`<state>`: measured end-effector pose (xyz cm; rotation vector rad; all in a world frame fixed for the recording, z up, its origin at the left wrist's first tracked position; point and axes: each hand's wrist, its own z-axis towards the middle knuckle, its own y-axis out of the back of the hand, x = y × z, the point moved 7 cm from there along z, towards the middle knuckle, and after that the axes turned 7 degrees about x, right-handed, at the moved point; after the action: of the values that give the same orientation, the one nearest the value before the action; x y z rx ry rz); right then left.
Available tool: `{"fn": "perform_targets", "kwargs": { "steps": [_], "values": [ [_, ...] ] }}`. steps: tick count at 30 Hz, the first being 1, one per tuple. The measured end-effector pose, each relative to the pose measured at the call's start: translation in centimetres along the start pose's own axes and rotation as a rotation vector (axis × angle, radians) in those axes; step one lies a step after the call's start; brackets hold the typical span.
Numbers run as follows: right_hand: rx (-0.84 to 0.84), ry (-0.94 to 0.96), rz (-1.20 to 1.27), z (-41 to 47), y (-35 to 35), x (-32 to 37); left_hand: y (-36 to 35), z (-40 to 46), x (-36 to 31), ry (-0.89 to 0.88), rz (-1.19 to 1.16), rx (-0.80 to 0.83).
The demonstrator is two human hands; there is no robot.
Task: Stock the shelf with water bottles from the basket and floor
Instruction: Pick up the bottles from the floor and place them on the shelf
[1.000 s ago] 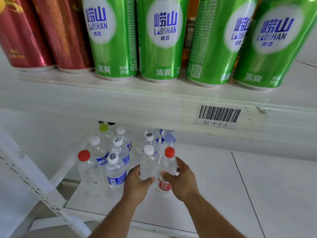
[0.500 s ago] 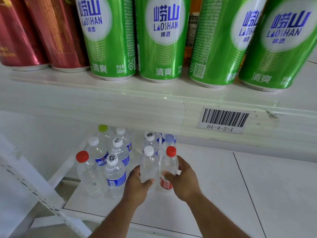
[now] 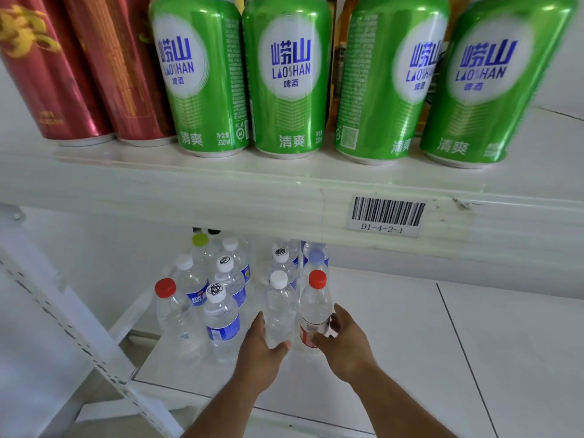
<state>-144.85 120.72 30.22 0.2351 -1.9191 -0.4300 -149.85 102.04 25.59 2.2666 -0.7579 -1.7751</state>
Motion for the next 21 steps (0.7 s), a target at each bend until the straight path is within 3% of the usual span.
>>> {"fn": "perform_targets", "kwargs": {
  "steps": [2,5,10,13,16,21],
  "values": [
    [-0.002,-0.069,-0.012,-1.4,-0.1,-0.7,-0.5,0.5,2.8,0.033,0.026,0.016],
    [-0.032,-0.083,-0.085,-4.1,0.0,-1.2,-0.2,-3.7,0.8,0.02,0.155,0.067],
    [-0.119,-0.079,-0.307,-9.7,0.0,-2.0,-1.0,-9.9,-2.7,-0.176,0.648,0.225],
    [-0.153,-0.077,-0.595,-13.2,0.0,-3.1,-2.5,-12.4,-4.4,-0.309,0.892,0.319],
    [-0.154,-0.144,-0.764,-17.0,0.8,-5.7,-4.9,-15.0,-5.8,-0.403,0.996,0.401],
    [-0.231,-0.267,-0.755,-24.5,3.3,-10.9,-10.7,-19.8,-7.0,-0.524,1.048,0.528]
  ]
}}
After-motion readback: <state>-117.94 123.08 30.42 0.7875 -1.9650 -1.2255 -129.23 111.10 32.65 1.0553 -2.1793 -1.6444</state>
